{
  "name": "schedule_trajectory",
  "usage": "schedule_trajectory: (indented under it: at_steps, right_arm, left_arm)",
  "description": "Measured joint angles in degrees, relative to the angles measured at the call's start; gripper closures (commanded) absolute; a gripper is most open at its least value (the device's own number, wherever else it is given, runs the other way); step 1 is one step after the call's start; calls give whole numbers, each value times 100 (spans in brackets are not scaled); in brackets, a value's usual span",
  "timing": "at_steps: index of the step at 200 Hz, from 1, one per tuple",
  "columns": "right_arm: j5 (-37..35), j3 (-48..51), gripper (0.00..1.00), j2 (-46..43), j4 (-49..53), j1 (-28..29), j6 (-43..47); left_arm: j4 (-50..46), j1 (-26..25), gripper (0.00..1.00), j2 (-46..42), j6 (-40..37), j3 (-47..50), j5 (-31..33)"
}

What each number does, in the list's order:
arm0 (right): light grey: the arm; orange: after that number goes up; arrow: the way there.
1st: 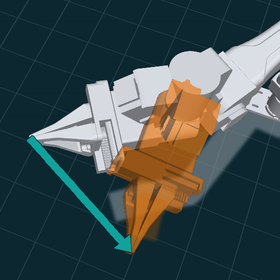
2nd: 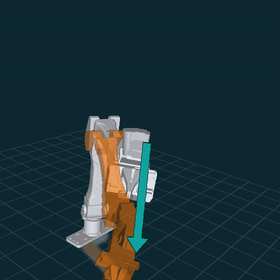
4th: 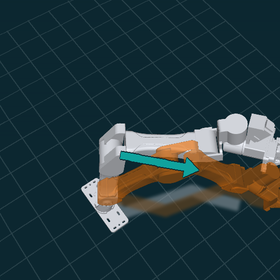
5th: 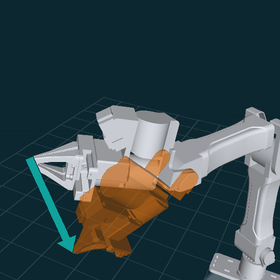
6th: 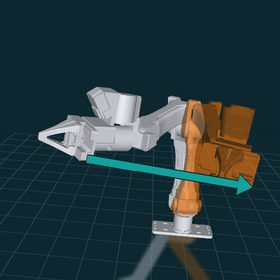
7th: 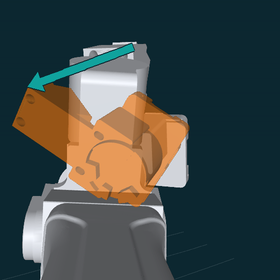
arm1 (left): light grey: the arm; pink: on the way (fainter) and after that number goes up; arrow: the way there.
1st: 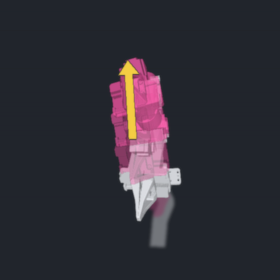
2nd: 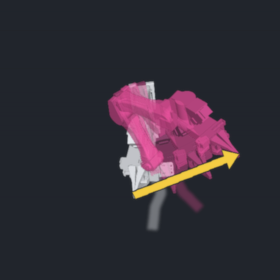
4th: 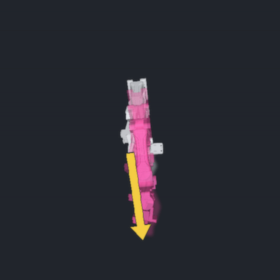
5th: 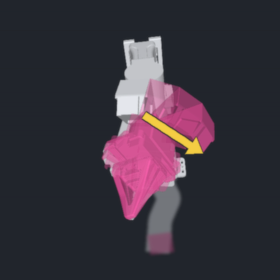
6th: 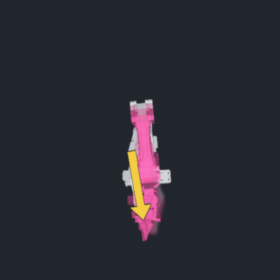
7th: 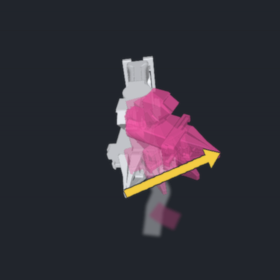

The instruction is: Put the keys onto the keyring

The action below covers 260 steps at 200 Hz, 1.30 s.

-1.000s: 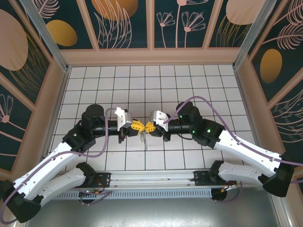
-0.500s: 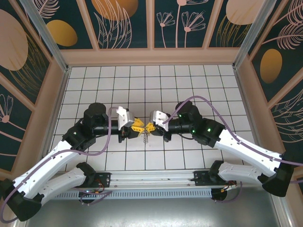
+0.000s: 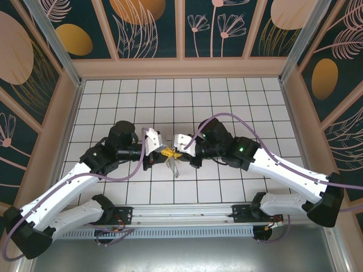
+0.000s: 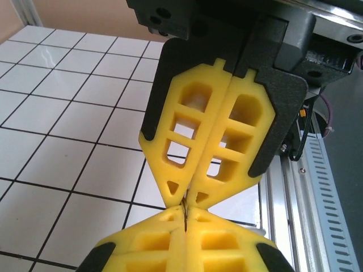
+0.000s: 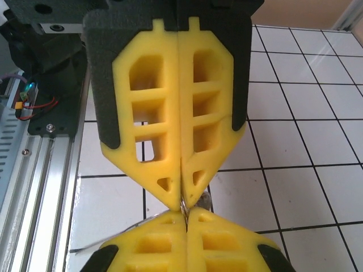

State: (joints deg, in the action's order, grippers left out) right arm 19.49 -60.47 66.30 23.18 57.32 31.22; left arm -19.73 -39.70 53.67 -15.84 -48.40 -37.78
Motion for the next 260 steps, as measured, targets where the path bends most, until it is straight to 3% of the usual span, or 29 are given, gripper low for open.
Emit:
schedule_trajectory:
  at_steps: [43, 70, 105, 130, 155, 180, 210, 232, 260]
  right_arm:
    - [0, -63, 100, -4, 39, 17, 0]
    - [13, -61, 87, -22, -26, 35, -35]
    - [116, -7, 84, -98, -149, 50, -188]
    - [136, 66, 88, -240, -256, 52, -280]
    - [140, 149, 100, -442, -380, 52, -345]
    - [155, 258, 100, -612, -529, 52, -409]
    - [94, 306, 100, -647, -535, 55, -389]
    - [-63, 227, 100, -529, -413, 55, -256]
    - [-264, -42, 100, -157, -118, 92, -28]
  left_arm:
    - [197, -2, 100, -160, 87, 127, 24]
    - [627, 0, 100, -393, 310, 407, 0]
    - [1467, 0, 100, -682, 702, 782, -146]
    - [1939, 0, 100, -691, 922, 890, -295]
    - [2286, 0, 100, -691, 1064, 914, -444]
    - [2524, 0, 100, -688, 1156, 940, -551]
    - [2295, -2, 100, -610, 1045, 835, -531]
    - [1674, -11, 91, -479, 752, 531, -396]
    - [872, -2, 87, -275, 350, 188, -133]
